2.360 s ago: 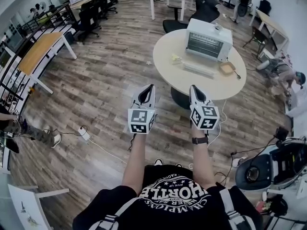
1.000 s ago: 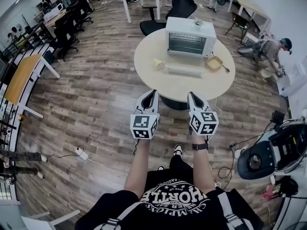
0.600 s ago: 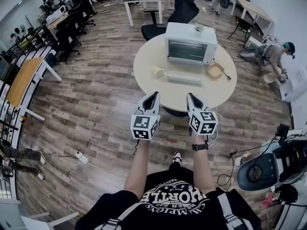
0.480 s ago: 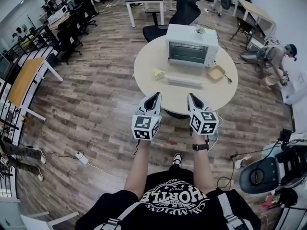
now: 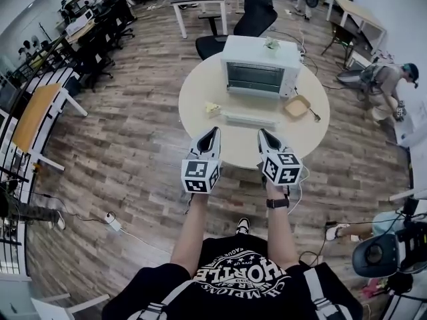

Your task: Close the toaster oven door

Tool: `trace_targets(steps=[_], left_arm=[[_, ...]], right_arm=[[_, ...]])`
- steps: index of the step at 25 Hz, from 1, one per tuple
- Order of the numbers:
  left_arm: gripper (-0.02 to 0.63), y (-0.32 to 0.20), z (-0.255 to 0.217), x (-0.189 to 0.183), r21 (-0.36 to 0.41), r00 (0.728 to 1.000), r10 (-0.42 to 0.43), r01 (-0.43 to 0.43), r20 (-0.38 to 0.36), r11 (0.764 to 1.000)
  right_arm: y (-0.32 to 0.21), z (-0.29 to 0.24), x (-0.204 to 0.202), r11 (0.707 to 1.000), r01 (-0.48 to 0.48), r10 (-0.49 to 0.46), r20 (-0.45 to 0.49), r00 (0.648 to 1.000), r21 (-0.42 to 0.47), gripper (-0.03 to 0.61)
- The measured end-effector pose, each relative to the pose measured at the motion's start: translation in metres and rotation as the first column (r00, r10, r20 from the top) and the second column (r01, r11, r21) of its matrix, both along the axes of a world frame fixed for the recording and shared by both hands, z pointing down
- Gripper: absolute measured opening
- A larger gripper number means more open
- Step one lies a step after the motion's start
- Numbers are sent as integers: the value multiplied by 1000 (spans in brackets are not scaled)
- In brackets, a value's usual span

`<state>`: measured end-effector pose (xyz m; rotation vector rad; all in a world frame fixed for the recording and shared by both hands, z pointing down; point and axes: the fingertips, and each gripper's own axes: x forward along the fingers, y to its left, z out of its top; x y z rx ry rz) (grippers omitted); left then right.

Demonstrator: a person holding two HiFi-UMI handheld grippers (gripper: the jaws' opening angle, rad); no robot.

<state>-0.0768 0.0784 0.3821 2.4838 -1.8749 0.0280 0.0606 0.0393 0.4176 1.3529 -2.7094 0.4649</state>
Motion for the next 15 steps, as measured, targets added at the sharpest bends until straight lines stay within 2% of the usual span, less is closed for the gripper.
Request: trace_targets(steps=[5, 11, 15], left_arm=[[18, -19, 10, 24, -5, 1000, 21, -21, -4, 1000], [18, -34, 22, 39, -46, 999, 50, -49, 15, 998], [18, -42, 31, 46, -58, 997, 77, -77, -10, 995]], right_arm=[[-21, 11, 22, 1000, -11, 11, 17, 1000, -25, 12], [-29, 26, 29, 998, -20, 20, -8, 1000, -65, 12], [-35, 38, 37, 995, -42, 39, -30, 999, -95, 12]])
